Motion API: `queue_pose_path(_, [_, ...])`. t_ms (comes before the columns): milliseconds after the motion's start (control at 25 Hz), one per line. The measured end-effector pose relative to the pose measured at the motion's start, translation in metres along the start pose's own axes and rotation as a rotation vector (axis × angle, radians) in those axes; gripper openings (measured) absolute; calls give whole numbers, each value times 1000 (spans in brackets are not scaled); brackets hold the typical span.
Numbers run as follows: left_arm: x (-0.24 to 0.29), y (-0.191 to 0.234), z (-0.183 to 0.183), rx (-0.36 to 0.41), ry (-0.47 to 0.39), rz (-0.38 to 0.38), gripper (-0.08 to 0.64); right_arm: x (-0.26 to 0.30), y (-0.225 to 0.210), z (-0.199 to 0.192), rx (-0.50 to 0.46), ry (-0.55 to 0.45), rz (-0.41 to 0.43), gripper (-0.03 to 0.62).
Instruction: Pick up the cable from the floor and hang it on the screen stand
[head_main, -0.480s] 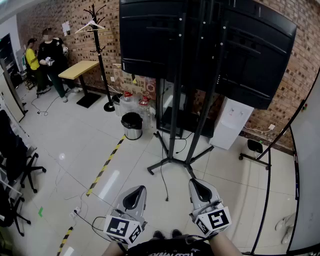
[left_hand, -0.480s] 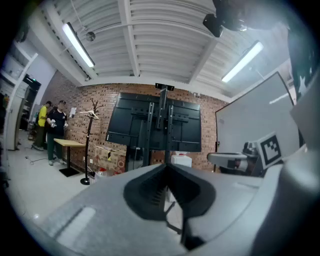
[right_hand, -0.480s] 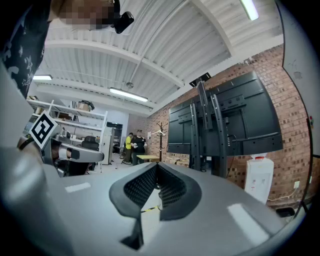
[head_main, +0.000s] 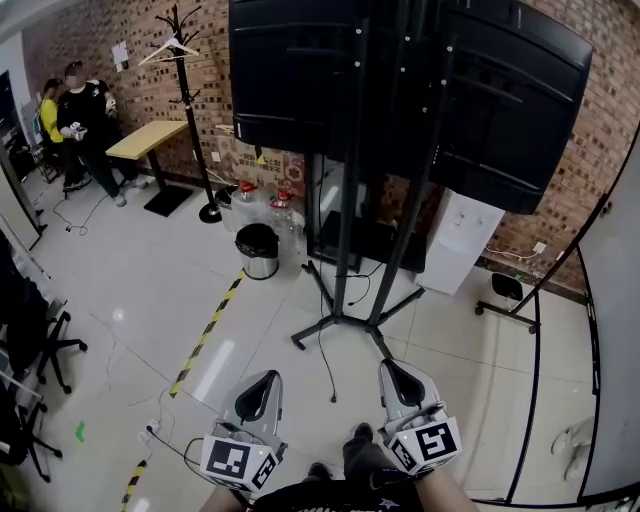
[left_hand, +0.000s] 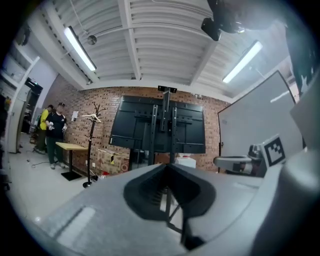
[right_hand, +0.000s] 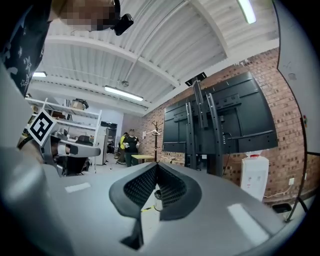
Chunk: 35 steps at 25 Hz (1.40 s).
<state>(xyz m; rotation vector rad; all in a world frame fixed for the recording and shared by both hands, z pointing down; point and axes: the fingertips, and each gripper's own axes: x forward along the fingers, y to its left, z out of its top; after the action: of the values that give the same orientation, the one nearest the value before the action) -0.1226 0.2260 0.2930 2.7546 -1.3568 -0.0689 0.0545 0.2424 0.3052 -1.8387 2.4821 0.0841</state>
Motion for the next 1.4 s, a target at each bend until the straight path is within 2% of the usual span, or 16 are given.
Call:
queue_pose_path(120, [13,4,-10,4,-6,2,5,12,-13,-6,6,-1,-3,8])
queue_pose_path(440, [76,15,-2,9,-6,79,5,68,-67,-19,43,-5,21,8])
queue_pose_path(760, [167,25,-15,19,18,66,5,130,-141,-43,73,25,17,8])
queue_pose_path(1000, [217,40,-17,63,36,130,3,164,-174,-54,70,34,55,8])
queue_pose_path(1080, [228,39,-20,71,50,149,5,172,-180,-64,74,53,85,8])
queue_pose_path(1240, [248,36,-34,85,82,181,5,192,-180,-109,96,160,170,8])
queue_pose_path(1400, [257,34,-52,107,103,190,5,206,-192,-130,99,176,140,8])
